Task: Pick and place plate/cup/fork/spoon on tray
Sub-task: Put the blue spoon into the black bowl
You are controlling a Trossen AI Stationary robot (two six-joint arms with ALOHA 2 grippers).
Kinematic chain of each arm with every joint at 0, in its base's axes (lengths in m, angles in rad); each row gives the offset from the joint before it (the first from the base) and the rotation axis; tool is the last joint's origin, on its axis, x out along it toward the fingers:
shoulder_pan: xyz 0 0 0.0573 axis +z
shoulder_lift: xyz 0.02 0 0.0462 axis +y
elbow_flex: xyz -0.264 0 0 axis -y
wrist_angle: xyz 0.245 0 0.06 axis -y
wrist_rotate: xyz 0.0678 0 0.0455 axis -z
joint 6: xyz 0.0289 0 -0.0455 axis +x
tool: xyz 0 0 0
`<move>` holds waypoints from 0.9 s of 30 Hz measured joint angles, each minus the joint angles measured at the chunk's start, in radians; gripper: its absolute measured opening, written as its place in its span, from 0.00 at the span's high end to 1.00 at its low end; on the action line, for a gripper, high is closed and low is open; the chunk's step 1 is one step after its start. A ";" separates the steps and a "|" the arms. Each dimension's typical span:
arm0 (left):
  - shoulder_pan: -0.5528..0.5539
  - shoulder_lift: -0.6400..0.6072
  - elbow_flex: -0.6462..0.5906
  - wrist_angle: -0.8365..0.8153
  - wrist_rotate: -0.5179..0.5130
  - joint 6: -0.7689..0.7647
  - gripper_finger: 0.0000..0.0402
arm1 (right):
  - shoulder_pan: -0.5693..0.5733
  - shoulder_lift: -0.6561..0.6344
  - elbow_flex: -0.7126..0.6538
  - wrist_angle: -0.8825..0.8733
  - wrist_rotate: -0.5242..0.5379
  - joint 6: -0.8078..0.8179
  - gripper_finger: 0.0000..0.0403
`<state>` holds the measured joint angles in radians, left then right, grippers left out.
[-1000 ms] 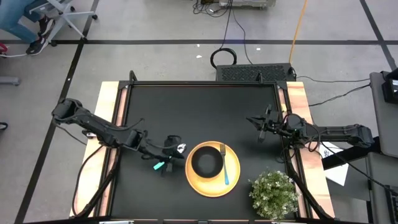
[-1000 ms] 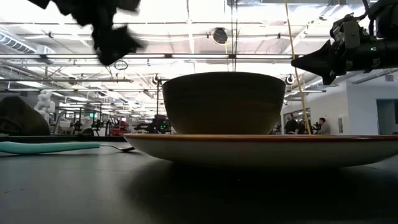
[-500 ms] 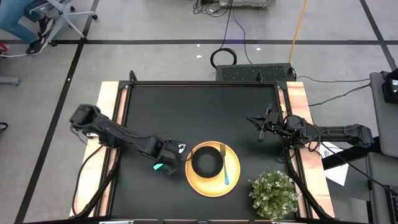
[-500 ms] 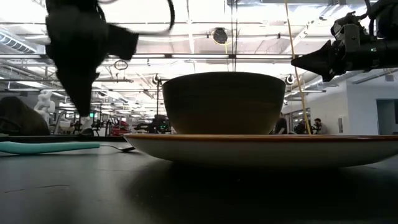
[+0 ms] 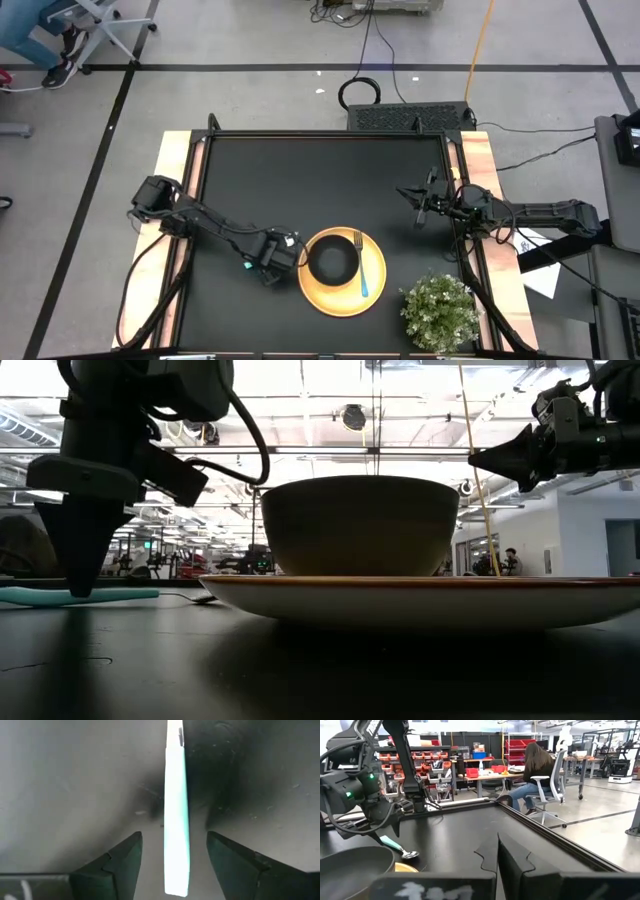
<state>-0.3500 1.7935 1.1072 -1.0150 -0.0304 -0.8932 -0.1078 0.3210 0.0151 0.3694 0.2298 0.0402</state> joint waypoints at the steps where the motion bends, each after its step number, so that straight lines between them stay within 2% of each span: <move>1: 0.000 0.000 0.000 0.000 -0.001 0.001 0.43 | 0.000 0.000 0.000 0.000 0.000 0.000 1.00; 13: 0.054 0.000 0.000 0.008 -0.064 0.099 0.43 | 0.000 0.000 0.000 0.011 0.000 0.000 1.00; 27: 0.113 0.000 0.000 0.059 -0.067 0.165 0.43 | 0.000 0.000 0.000 0.011 0.000 0.001 1.00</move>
<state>-0.2371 1.7931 1.1069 -0.9564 -0.0973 -0.7284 -0.1078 0.3210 0.0154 0.3805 0.2298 0.0410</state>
